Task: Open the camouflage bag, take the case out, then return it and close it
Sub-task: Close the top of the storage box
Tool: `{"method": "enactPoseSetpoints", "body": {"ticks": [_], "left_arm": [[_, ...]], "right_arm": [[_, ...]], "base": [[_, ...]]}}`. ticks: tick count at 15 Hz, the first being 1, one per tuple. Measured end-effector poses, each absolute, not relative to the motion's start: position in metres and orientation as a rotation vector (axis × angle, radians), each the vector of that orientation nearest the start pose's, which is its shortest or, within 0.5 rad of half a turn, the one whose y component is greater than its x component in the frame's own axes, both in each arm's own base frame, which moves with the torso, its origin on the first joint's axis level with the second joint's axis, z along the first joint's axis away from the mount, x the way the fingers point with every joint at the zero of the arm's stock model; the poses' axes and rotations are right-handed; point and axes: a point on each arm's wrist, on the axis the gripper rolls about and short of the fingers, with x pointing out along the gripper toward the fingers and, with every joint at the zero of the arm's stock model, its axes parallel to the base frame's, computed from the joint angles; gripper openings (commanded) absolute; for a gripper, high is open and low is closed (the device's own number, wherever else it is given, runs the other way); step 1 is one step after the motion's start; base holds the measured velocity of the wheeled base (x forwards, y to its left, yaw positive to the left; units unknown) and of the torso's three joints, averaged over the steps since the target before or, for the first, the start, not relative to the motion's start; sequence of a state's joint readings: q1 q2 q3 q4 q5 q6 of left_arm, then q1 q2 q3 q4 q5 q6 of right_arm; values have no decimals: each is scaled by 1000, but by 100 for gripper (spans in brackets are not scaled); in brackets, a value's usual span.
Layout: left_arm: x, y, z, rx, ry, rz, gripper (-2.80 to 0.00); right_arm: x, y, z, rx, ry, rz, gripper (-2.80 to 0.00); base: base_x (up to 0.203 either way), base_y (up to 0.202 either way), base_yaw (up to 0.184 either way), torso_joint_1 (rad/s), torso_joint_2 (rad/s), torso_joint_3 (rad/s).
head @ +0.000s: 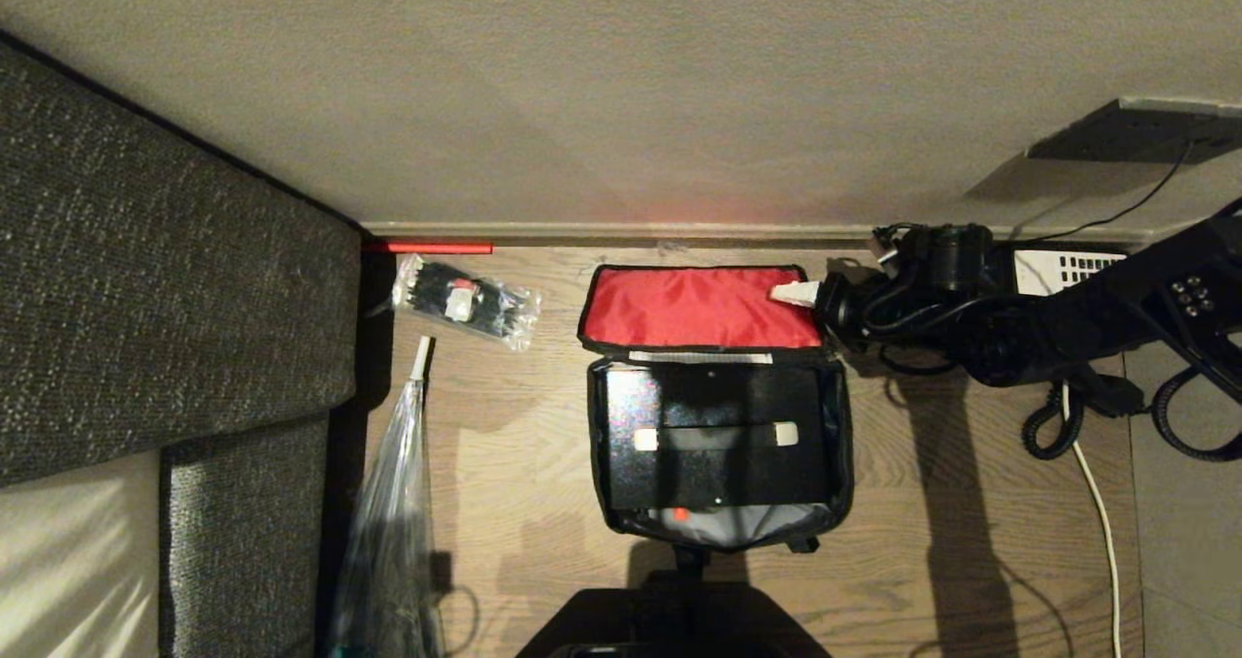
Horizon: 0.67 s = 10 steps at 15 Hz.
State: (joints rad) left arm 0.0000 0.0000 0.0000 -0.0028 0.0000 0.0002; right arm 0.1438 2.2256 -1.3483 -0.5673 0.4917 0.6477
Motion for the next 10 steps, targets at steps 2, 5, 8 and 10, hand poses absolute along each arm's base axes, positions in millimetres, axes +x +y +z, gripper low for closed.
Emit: {"method": "enactPoseSetpoints", "body": {"ticks": [2, 5, 8, 10], "left_arm": [[-23, 0, 76, 0, -3, 0, -280], [-23, 0, 76, 0, -3, 0, -280], [-23, 0, 76, 0, -3, 0, -280], [-23, 0, 76, 0, -2, 0, -280]], "right_arm": [[442, 75, 119, 643, 499, 516, -280], [441, 75, 119, 621, 490, 522, -280], [438, 74, 130, 615, 447, 547, -280], [433, 74, 137, 613, 442, 565, -280]], "base": [[0, 0, 0, 0, 0, 0], [0, 0, 0, 0, 0, 0], [0, 0, 0, 0, 0, 0], [0, 0, 0, 0, 0, 0]]}}
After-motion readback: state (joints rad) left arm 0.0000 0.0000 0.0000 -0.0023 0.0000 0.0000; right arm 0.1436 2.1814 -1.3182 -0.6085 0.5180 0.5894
